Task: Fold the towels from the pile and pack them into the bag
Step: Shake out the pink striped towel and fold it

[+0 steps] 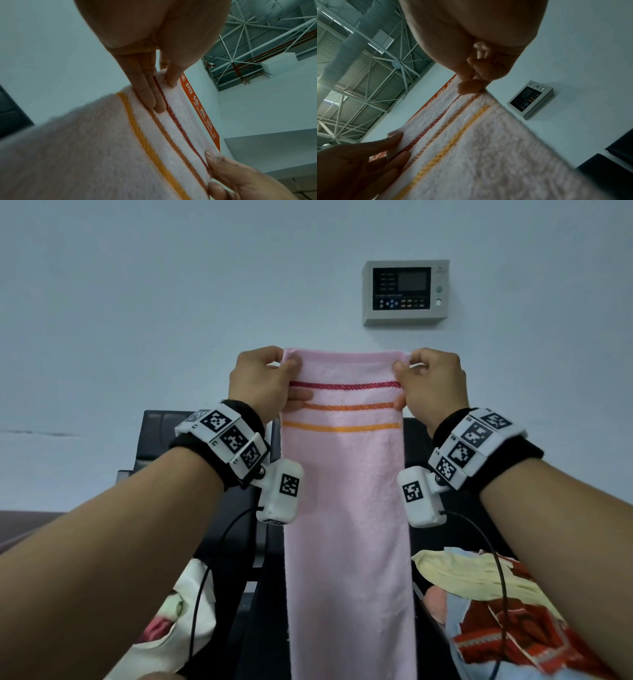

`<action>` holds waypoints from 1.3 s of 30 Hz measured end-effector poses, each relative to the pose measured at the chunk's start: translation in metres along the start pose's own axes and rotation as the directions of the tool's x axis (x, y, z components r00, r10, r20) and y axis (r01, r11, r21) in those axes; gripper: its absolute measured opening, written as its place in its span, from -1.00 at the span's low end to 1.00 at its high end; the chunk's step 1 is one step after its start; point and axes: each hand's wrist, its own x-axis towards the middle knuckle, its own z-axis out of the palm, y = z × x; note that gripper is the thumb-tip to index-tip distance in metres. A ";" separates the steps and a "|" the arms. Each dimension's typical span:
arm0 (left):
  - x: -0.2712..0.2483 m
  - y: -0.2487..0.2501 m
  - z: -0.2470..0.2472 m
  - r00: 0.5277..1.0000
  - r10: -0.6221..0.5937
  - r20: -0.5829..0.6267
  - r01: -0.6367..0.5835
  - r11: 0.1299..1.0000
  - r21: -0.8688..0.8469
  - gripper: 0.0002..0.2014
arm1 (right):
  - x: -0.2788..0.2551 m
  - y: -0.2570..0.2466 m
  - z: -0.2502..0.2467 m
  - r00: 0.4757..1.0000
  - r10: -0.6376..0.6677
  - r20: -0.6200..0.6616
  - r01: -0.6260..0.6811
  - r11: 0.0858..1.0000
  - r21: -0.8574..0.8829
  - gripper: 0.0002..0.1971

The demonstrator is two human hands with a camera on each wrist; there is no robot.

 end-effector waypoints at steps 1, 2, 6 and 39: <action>0.001 -0.004 0.000 1.000 -0.014 0.003 0.014 1.000 0.003 -0.85 | 0.000 0.003 0.002 1.000 0.015 0.008 -0.015 1.000 0.001 -0.85; 0.002 -0.009 0.001 1.000 -0.028 0.005 0.027 1.000 0.007 -0.85 | -0.001 0.008 0.005 0.999 0.031 0.014 -0.031 1.000 0.002 -0.84; 0.008 -0.035 0.002 0.998 -0.069 0.014 0.069 0.997 0.036 -0.84 | 0.000 0.027 0.018 0.993 0.101 0.061 -0.101 0.995 -0.005 -0.86; 0.094 -0.303 0.045 0.979 -0.201 0.034 0.185 0.947 0.264 -0.77 | 0.029 0.271 0.180 0.911 0.312 0.268 -0.268 0.944 -0.191 -0.78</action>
